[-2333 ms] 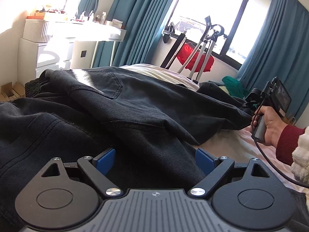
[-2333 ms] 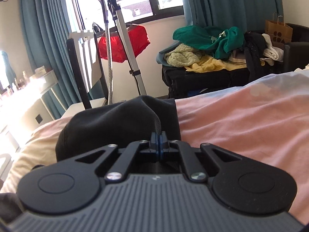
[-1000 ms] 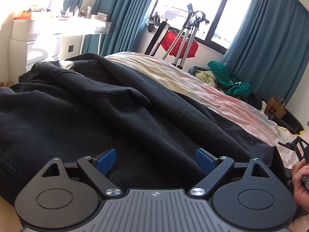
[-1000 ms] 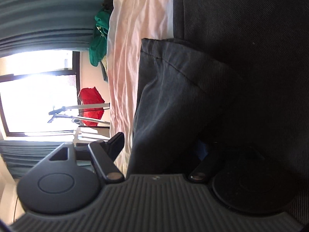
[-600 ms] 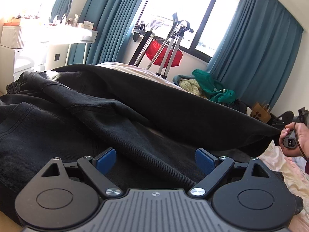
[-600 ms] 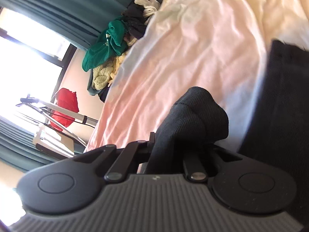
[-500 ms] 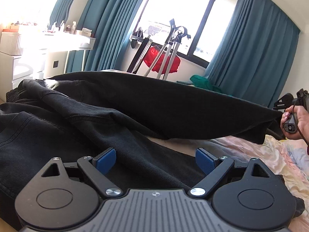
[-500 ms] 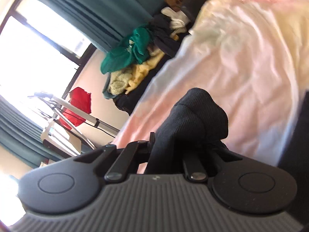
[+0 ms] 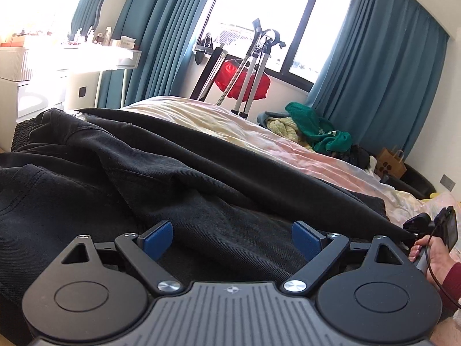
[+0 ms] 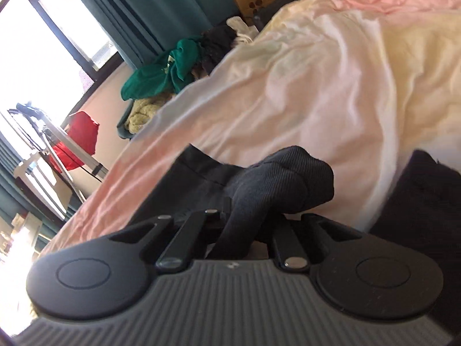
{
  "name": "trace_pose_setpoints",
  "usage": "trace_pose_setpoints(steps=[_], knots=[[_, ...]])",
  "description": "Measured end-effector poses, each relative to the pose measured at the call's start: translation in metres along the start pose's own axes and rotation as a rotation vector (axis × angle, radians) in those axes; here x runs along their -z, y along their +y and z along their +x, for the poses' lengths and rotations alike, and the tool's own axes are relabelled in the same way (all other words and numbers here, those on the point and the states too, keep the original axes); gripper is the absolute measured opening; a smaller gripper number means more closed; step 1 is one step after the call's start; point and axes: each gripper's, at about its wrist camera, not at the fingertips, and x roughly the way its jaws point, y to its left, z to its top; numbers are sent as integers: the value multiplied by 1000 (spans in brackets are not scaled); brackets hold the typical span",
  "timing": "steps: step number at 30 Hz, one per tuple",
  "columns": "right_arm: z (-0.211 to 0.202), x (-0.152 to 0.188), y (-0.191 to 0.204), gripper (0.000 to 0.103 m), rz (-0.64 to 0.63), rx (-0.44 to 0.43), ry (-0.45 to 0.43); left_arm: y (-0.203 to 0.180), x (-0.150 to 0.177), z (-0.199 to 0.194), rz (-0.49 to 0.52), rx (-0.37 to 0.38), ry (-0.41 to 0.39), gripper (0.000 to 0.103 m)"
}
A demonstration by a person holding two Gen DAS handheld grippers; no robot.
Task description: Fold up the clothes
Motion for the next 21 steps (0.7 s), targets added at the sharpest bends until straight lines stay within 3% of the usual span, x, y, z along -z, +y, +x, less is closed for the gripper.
trace_pose_setpoints(steps=[5, 10, 14, 15, 16, 21], knots=[[-12, 21, -19, 10, 79, -43, -39, -4, 6, 3, 48, -19, -3, 91], [-25, 23, -30, 10, 129, -66, -52, -18, 6, 15, 227, -125, -14, 89], [-24, 17, -36, 14, 185, -87, -42, -32, -16, 40, 339, -183, -7, 88], [-23, 16, -36, 19, 196, -89, -42, -36, -23, 49, 365, -185, 1, 81], [-22, 14, -37, 21, 207, -92, -43, -41, -28, 59, 401, -188, 16, 76], [-15, 7, -39, 25, 263, -105, -44, -75, -32, 125, 719, -174, 185, 72]])
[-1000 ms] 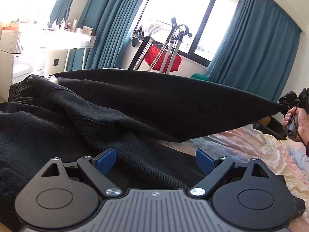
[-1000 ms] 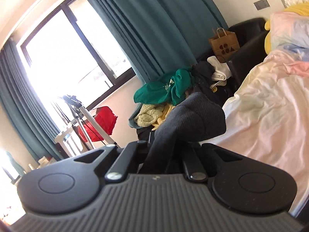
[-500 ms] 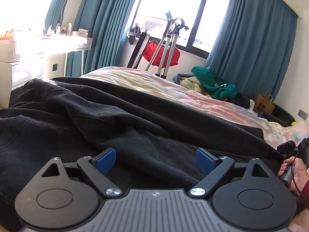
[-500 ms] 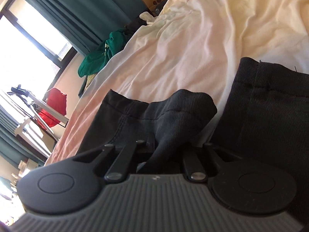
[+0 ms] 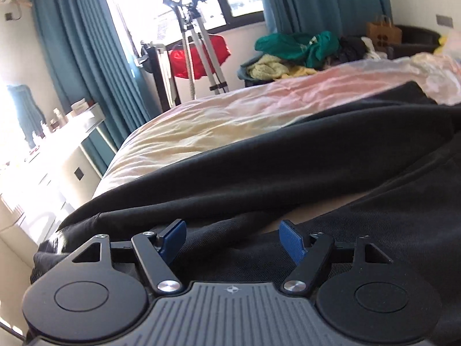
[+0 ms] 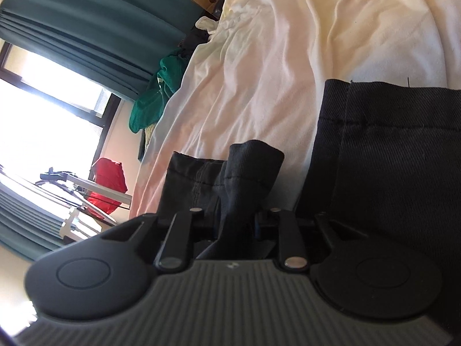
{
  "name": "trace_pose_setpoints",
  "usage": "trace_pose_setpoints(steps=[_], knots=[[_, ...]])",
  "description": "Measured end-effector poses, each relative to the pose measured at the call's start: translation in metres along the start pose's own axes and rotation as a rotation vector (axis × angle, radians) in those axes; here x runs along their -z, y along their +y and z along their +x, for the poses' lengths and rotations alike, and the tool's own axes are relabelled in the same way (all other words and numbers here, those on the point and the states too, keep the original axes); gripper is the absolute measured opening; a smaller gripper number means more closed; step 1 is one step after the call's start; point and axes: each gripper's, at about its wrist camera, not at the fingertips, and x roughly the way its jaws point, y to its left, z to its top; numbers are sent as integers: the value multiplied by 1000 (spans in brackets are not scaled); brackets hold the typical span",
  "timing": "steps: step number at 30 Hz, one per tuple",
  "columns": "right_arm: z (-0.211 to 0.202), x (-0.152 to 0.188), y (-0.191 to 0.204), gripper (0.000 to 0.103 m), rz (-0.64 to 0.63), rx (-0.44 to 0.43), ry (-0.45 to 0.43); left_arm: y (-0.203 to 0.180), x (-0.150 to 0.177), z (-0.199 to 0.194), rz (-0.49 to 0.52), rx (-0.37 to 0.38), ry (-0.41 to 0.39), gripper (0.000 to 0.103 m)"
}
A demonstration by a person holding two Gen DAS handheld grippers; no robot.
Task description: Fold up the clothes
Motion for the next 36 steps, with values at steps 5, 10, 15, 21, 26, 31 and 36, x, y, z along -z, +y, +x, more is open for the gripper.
trace_pose_setpoints(steps=[5, 10, 15, 21, 26, 31, 36], knots=[[7, -7, -1, 23, 56, -12, -2, -23, -6, 48, 161, -8, 96, 59], [23, -23, 25, 9, -28, 30, -10, -21, -6, 65, 157, 23, 87, 2], [31, -51, 98, 8, -197, 8, -51, 30, -22, 32, -49, 134, -63, 2], [18, -82, 133, 8, -308, -43, -140, 52, -19, -4, -40, 268, -164, 2], [6, -81, 69, 8, -260, 27, -113, 24, 25, 3, -13, 359, -89, 2], [4, -52, -8, 9, -197, 167, -31, 20, 52, 15, -157, 389, -49, 7], [-26, -42, 15, 24, -309, 216, -83, 39, 49, -13, -311, 379, -90, 41]])
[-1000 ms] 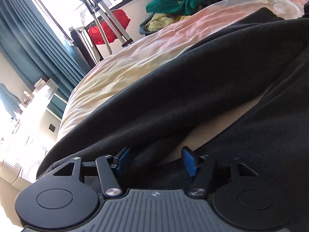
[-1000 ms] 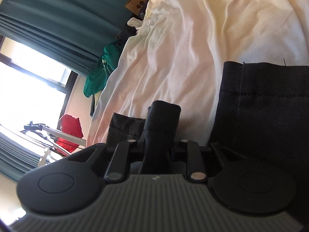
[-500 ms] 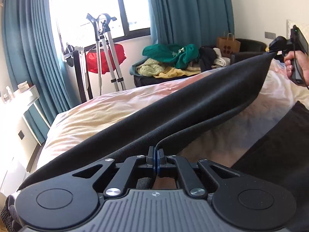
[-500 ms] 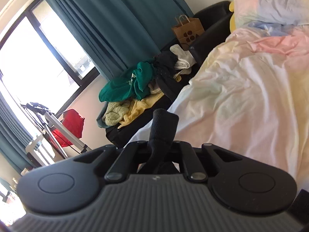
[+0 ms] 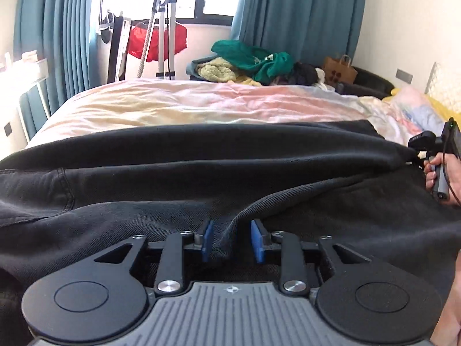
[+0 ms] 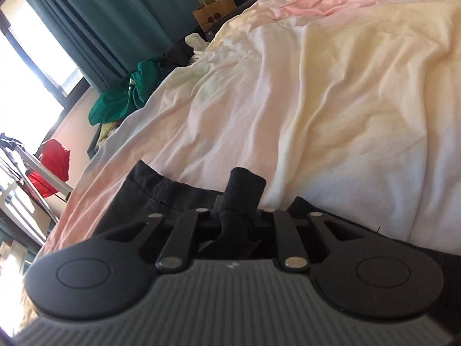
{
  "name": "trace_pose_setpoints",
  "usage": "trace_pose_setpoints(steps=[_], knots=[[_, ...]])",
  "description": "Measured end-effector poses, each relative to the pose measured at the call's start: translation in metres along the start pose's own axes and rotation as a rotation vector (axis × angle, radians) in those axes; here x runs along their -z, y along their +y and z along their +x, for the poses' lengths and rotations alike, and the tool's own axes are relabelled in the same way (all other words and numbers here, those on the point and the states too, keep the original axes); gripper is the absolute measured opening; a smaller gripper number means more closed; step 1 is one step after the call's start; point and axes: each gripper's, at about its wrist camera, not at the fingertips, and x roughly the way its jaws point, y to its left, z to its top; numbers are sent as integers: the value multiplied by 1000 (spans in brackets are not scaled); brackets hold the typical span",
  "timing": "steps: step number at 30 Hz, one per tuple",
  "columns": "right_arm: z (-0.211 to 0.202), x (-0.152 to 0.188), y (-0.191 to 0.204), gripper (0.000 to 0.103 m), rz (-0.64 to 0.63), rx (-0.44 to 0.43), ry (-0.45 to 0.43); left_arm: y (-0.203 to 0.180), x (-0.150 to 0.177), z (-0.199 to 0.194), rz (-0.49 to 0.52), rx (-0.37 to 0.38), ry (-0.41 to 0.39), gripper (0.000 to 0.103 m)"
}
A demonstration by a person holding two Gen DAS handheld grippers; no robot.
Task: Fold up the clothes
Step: 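Lower the folded leg end and open the right gripper, then grasp the ribbed waistband with the left gripper while the right gripper grasps the leg end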
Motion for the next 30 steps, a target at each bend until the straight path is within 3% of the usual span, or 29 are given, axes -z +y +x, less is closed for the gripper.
trace_pose_setpoints(steps=[1, 4, 8, 14, 17, 19, 23, 30], knots=[[-8, -1, 5, 25, -24, 10, -13, -1, 0, -11, -17, -4, -22, 50], [-31, -2, 19, 34, -95, 41, -53, -4, 4, -40, -39, -19, -33, 58], [-66, -3, 37, 66, -187, 67, -106, -16, 16, -92, -69, -60, -68, 72], [-149, 27, 71, 67, -328, -94, -100, -35, 28, -166, -119, -105, -143, 84], [-193, 52, 85, 80, -383, -201, -87, -47, 30, -195, -122, -132, -185, 95], [-222, 68, 94, 80, -435, -255, -85, -58, 32, -211, -114, -149, -219, 103], [-274, 97, 106, 89, -536, -322, -87, -71, 40, -225, -90, -201, -236, 103], [-322, 149, 104, 89, -666, -473, -4, -78, 65, -228, -112, -260, -232, 103]])
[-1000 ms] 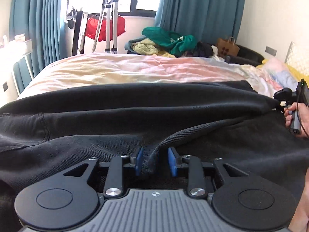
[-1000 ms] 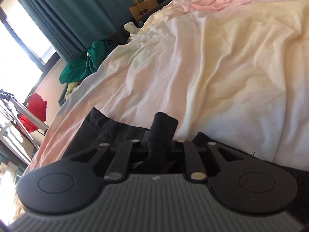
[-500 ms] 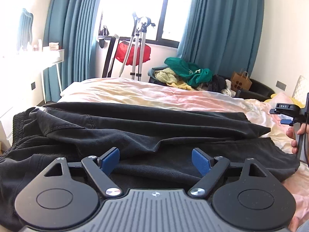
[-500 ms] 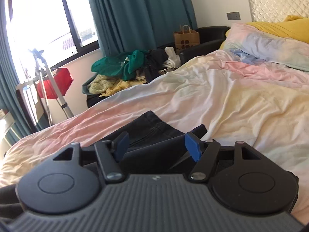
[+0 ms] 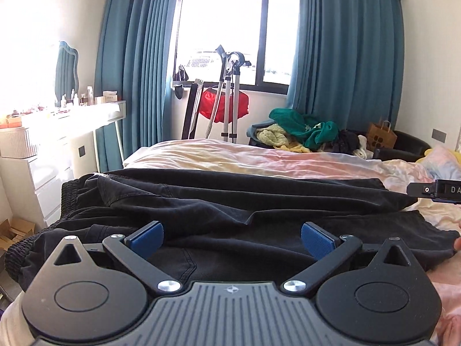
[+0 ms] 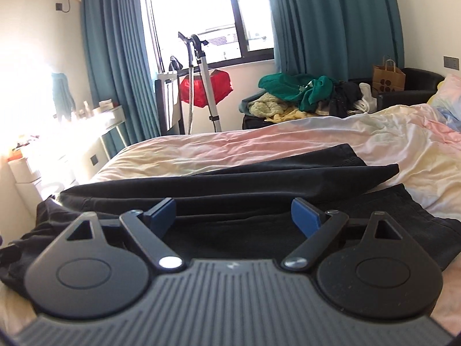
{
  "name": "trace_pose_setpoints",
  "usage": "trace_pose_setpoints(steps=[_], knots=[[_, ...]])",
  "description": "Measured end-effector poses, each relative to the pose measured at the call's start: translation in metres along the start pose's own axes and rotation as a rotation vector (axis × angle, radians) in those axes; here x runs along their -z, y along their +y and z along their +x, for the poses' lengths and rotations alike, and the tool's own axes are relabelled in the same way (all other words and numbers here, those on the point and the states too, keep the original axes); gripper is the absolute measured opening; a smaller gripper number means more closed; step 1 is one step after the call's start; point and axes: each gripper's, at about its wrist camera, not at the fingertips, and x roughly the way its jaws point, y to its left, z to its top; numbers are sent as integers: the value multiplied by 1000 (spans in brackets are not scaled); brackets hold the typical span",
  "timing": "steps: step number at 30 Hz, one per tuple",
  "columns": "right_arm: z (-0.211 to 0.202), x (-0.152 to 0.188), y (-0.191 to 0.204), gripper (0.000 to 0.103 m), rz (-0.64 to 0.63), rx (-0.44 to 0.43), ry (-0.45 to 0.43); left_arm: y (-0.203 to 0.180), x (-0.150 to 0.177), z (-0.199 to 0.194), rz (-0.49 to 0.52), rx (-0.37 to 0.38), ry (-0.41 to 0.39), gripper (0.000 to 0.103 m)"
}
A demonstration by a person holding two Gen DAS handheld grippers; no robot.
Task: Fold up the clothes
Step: 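Grasp the ribbed waistband with the left gripper while the right gripper grasps the leg end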
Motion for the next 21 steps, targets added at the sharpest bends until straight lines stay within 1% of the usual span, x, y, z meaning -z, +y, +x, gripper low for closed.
trace_pose_setpoints(steps=[2, 4, 7, 10, 13, 15, 18, 20, 21], knots=[[-4, 10, 6, 89, -30, -38, 22, 3, 10, 2, -19, -7, 10, 103], [-4, 15, 11, 89, -53, -46, 36, 10, 13, 5, -62, 9, 36, 103], [-3, 15, 15, 89, -73, -21, 19, 22, 17, 10, -126, 33, 76, 103], [-2, 12, 10, 89, -37, 7, 14, 35, 21, 15, -201, 52, 117, 103], [-2, 10, -8, 89, 48, 42, 20, 68, 18, 20, -361, 22, 169, 103], [-3, 8, -24, 89, 128, 73, 25, 91, 14, 19, -409, -4, 200, 99], [-2, 7, -56, 89, 275, 107, 40, 130, 5, 7, -475, -33, 188, 99], [-3, 8, -80, 89, 371, 149, 44, 158, 5, 0, -552, -57, 192, 99], [-4, 9, -92, 89, 417, 175, 41, 174, 8, -1, -614, -66, 202, 99]])
